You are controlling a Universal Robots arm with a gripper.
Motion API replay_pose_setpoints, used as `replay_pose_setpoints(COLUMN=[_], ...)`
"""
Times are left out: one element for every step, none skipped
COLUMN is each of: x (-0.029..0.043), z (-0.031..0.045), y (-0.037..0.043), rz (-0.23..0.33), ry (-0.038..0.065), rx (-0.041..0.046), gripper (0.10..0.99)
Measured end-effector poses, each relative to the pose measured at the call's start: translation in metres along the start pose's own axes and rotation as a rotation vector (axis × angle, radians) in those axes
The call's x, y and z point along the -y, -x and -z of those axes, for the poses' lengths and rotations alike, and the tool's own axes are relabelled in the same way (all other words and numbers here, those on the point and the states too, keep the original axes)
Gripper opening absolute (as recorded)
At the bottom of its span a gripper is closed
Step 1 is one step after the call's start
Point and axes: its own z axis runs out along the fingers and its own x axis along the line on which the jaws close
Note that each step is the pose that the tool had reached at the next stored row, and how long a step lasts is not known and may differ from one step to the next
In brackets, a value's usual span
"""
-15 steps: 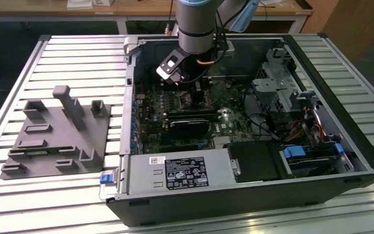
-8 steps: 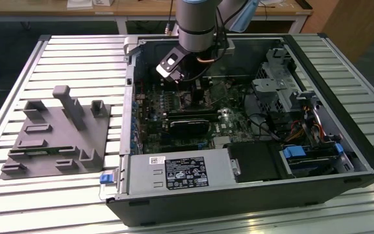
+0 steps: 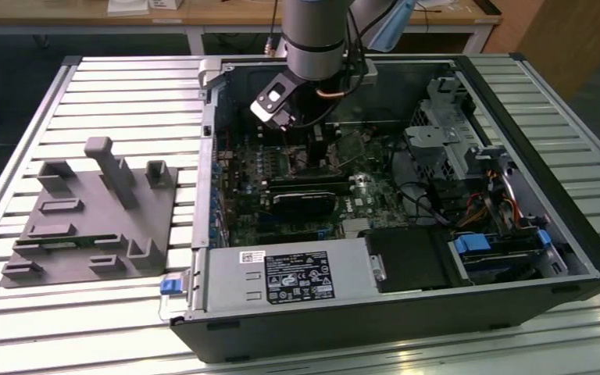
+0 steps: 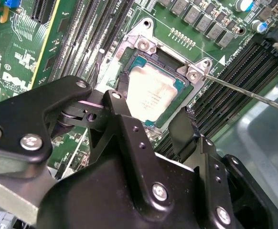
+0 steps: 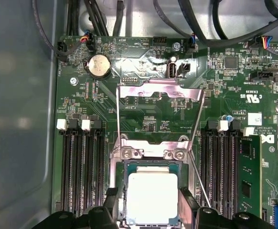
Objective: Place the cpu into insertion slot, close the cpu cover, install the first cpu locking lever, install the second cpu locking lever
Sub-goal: 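Place the cpu into insertion slot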
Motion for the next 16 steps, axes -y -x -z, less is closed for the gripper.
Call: replay_pose_setpoints(x=[0.0000,0.0000,0.0000,0.0000,0.0000,0.0000,0.0000,0.0000,0.0000,0.0000,0.0000,0.0000,-0.0001,-0.0001,-0.0001,-0.0001], z=[0.0001,0.0002,0.0003,0.0004,0.0005,0.0006,0.0007,0.0008,0.0008,0.0009,0.0010,0.0011,0.0012,0.0013,0.0013,0.0014], y=[0.0000,0.0000,0.0000,0.0000,0.0000,0.0000,0.0000,0.0000,0.0000,0.0000,0.0000,0.0000,0.0000,0.0000,0.0000,0.0000], rz=[0.000,0.000,0.000,0.000,0.000,0.000,0.000,0.000,0.000,0.000,0.000,0.000,0.000,0.000,0.000,0.000], ry=[0.000,0.000,0.000,0.000,0.000,0.000,0.000,0.000,0.000,0.000,0.000,0.000,0.000,0.000,0.000,0.000], rx=[0.0001,0.0000,0.0001,0.0001,0.0001,0.0001,0.0001,0.0001,0.0001,0.0001,0.0001,0.0001,0.0001,0.0001,0.0001,0.0001], gripper=[0.612,0.612,0.612,0.612,0.600,0.537,0.475,0.475,0.416,0.416,0.357,0.302,0.302,0.243,0.180,0.180])
